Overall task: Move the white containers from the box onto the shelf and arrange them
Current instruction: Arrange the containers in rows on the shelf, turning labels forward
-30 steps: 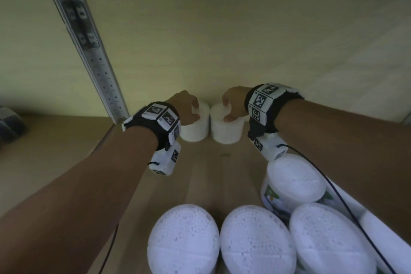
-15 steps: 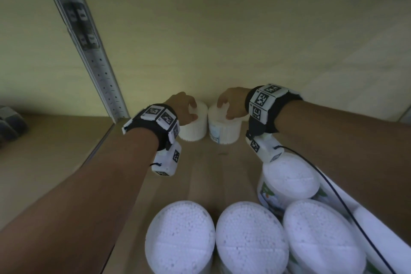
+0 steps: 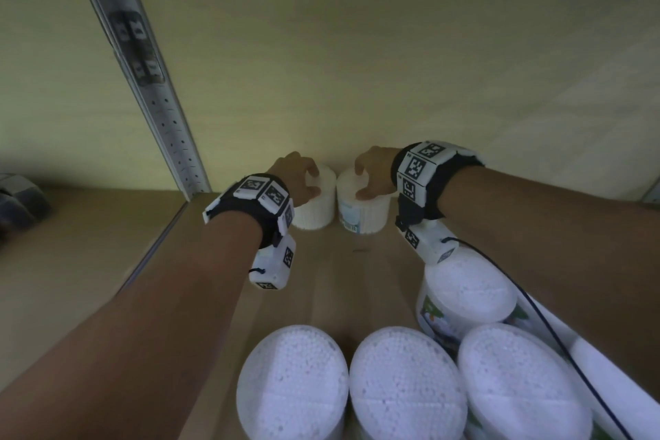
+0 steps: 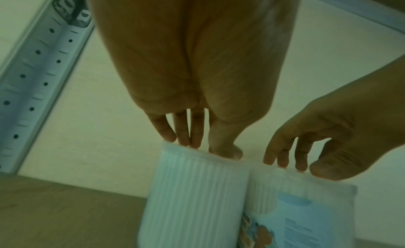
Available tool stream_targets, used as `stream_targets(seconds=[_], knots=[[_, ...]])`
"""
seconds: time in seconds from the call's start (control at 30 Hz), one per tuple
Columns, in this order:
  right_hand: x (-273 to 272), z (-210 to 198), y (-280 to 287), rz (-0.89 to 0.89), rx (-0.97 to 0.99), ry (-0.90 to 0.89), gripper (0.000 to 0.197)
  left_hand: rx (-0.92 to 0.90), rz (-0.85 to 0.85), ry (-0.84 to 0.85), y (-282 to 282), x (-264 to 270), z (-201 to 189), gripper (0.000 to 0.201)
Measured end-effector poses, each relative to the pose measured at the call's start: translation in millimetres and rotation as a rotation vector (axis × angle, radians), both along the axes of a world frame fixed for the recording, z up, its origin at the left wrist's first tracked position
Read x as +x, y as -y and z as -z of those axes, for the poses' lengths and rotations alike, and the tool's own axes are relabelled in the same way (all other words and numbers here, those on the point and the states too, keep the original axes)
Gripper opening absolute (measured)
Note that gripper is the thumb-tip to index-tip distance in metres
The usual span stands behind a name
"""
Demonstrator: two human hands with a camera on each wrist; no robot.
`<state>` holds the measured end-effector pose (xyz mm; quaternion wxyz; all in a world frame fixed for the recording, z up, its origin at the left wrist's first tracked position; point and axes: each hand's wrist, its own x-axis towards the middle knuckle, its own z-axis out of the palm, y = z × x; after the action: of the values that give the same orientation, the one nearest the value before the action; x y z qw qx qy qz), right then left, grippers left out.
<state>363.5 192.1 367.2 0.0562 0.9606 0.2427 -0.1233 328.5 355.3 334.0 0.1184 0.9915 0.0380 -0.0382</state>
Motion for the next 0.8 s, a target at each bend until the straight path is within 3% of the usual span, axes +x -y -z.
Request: stream_targets(seconds=[0.23, 0.4, 0.57, 0.8], knots=[[1, -9, 4, -0.022, 0.036, -0.129, 0.052, -0.026, -0.011, 0.016, 2, 0, 1, 0.041], [0, -7, 4, -0.032, 0.071, -0.01, 0.042, -0.024, -0.013, 0.004, 2, 0, 3, 0.04], [3, 3, -3, 0.005, 0.022, 0.029, 0.059, -0.025, -0.012, 0.003, 2, 1, 3, 0.04], [4, 0, -3, 0.0, 0.039, -0.003, 0.059, -0.041, -0.007, 0.011, 2, 0, 4, 0.039]])
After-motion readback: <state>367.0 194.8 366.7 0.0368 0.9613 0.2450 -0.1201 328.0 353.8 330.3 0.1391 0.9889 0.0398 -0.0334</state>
